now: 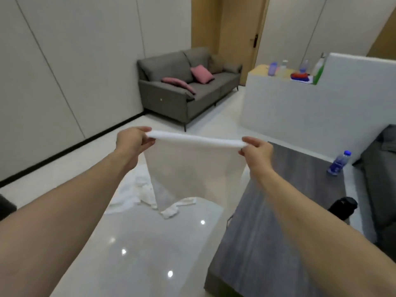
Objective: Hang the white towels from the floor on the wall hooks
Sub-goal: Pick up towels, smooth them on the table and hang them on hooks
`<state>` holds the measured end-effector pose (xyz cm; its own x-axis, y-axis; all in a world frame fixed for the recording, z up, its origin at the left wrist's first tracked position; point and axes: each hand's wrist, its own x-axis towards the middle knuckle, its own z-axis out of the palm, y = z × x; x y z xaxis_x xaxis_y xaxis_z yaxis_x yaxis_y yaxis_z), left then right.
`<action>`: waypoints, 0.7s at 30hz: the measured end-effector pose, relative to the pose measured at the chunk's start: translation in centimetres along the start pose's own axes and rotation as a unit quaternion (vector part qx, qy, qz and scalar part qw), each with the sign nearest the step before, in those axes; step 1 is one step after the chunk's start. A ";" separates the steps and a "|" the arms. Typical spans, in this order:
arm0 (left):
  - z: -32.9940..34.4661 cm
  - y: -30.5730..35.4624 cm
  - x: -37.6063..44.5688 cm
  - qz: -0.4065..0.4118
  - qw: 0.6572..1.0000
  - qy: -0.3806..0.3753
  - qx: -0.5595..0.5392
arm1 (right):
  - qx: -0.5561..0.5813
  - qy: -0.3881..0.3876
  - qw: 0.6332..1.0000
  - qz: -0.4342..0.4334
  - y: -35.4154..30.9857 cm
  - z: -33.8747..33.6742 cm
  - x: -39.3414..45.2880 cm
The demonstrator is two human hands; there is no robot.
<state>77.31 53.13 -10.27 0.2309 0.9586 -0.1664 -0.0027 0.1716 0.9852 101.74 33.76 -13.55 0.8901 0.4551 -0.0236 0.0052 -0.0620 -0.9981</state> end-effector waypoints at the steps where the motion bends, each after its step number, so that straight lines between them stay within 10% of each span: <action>1: -2.3 1.5 0.2 0.033 0.999 0.023 0.029 | -0.044 -0.025 0.998 -0.038 -1.6 2.6 -0.5; 10: -21.6 9.9 2.0 0.194 0.899 0.288 0.268 | -0.224 -0.169 0.910 -0.304 -11.0 25.9 -4.7; 21: -44.8 17.9 5.2 0.163 0.780 0.522 0.304 | -0.169 -0.374 0.837 -0.361 -18.8 54.2 -13.5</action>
<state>34.86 71.37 4.58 -0.6050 0.6451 0.4668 0.6394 0.0442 0.7676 64.92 76.88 2.47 0.0655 0.9038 0.4229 0.6594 0.2788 -0.6981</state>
